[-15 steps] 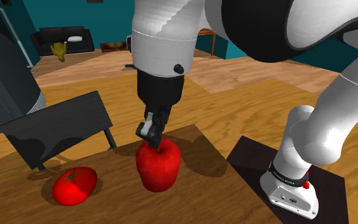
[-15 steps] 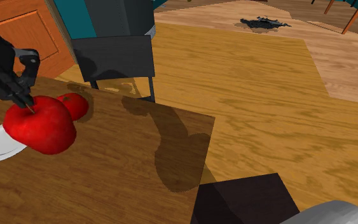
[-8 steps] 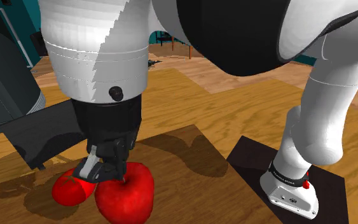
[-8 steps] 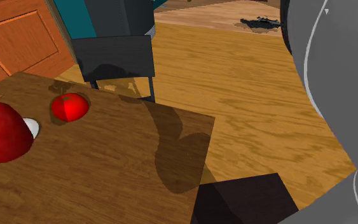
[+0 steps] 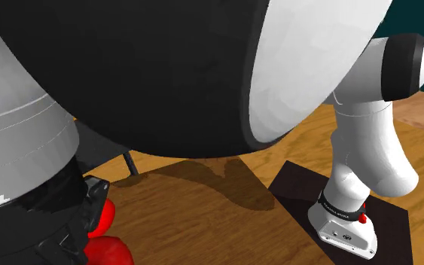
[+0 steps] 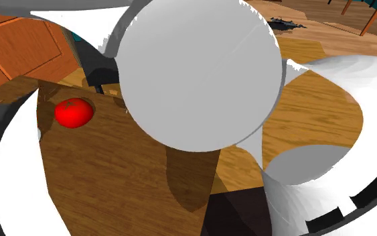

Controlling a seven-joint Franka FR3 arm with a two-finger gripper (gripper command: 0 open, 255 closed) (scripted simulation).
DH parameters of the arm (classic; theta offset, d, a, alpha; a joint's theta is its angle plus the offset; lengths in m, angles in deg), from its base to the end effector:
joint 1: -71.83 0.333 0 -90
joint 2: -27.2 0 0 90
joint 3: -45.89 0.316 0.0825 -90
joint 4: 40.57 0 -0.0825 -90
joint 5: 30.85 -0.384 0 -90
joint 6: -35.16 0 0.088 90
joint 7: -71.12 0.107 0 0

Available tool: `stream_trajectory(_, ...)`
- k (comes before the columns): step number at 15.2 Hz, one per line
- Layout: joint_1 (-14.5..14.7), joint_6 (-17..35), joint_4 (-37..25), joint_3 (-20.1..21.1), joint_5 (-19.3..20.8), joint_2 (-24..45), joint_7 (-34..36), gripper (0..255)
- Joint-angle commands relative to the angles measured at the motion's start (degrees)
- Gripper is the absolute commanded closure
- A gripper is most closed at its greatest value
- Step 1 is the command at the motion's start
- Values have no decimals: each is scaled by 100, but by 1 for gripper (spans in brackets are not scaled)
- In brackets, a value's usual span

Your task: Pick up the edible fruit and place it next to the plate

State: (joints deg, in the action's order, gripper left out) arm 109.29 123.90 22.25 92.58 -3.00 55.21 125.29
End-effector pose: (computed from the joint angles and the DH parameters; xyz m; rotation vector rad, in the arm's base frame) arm 0.2597 0.6194 0.6100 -3.0346 -0.6292 -0.2507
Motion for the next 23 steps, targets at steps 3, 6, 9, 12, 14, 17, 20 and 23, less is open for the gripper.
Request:
stream_trajectory(3,-31,251,265,-4,17,19,102,255)
stream_trajectory(6,-171,531,636,18,-32,-59,148,255)
stream_trajectory(9,-285,794,967,32,-62,-116,193,255)
stream_trajectory(12,-378,1044,1266,37,-76,-153,238,255)
stream_trajectory(14,-429,1204,1449,37,-78,-169,269,255)
stream_trajectory(17,-492,1435,1703,32,-69,-179,317,255)
stream_trajectory(20,-541,1656,1935,20,-47,-174,368,255)
stream_trajectory(23,-578,1869,2147,3,-13,-156,422,255)
